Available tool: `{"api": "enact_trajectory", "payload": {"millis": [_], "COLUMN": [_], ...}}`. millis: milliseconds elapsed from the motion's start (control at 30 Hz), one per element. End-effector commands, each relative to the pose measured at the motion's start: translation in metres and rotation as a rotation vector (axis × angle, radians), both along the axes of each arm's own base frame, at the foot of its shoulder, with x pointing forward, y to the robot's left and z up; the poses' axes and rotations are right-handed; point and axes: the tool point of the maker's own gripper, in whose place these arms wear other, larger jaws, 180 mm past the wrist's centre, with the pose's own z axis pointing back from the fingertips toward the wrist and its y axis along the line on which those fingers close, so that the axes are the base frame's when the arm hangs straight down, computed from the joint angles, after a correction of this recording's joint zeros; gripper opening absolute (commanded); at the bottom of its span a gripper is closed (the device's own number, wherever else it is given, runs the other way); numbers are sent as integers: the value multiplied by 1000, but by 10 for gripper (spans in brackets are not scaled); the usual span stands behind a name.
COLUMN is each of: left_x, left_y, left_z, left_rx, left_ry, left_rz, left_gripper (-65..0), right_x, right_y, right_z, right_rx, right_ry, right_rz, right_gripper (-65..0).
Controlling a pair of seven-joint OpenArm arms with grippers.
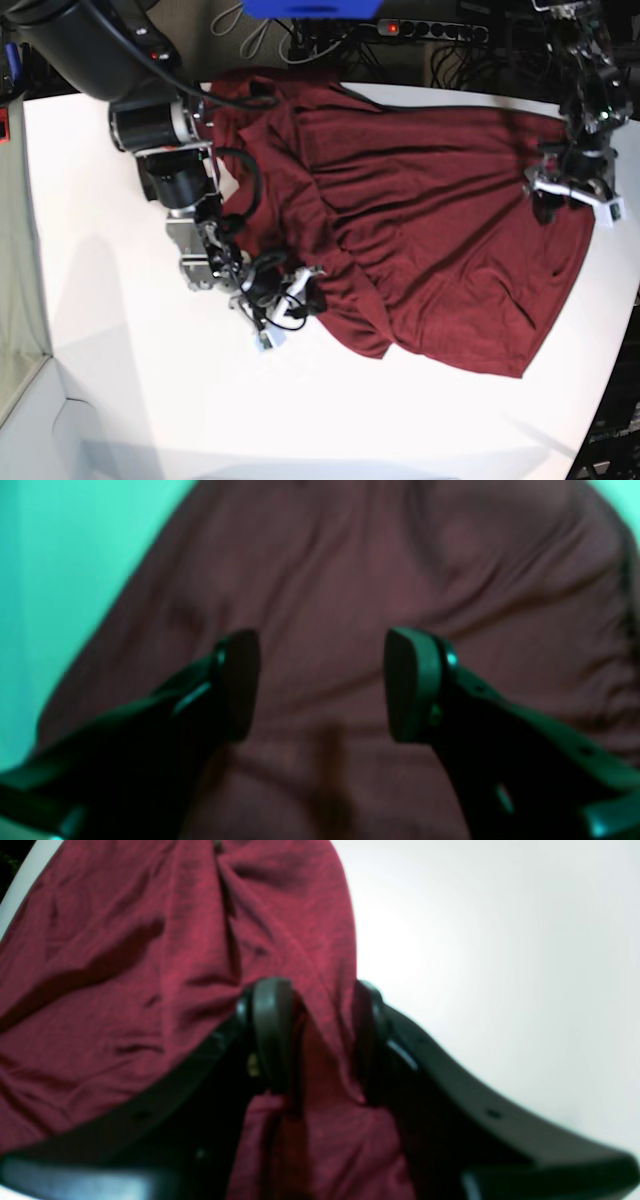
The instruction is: Layout the t-shirt on the table in an organized manner, then fold the t-shirt properly
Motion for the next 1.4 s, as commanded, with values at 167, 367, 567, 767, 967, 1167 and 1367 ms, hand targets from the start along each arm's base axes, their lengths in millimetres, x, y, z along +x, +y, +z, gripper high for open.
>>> {"api": "enact_trajectory", "payload": {"millis": [167,367,567,767,967,1167,1367], "left_x": [-3,-21,-38,-41,-51,-51,-50], "left_y": [16,20,34,34,38,39,39], "left_z": [-46,-75,-80,-80,-85,-85,-84], "left_rx": [-58,-88,-62,-56,-49,-48,-48], "left_ry": [98,179,218,222,249,249,246], "left_rz": [61,90,100,97,100,100,100], "left_gripper": [-266,-266,-266,-266,-266,-266,-266], "right_x": [33,36,30,24,19,31,32], "right_y": [5,25,51,66,65,27,-11], "right_z": [70,86,87,76,58,34,11], "right_rx": [42,74,117,156,174,84,8], "right_ry": [-213,-240,-224,-188,-150,-135,-106], "right_rz": [-8,11,31,32,9,-160,-248], "right_gripper": [-435,-435,-435,-435,-435,-435,-434]}}
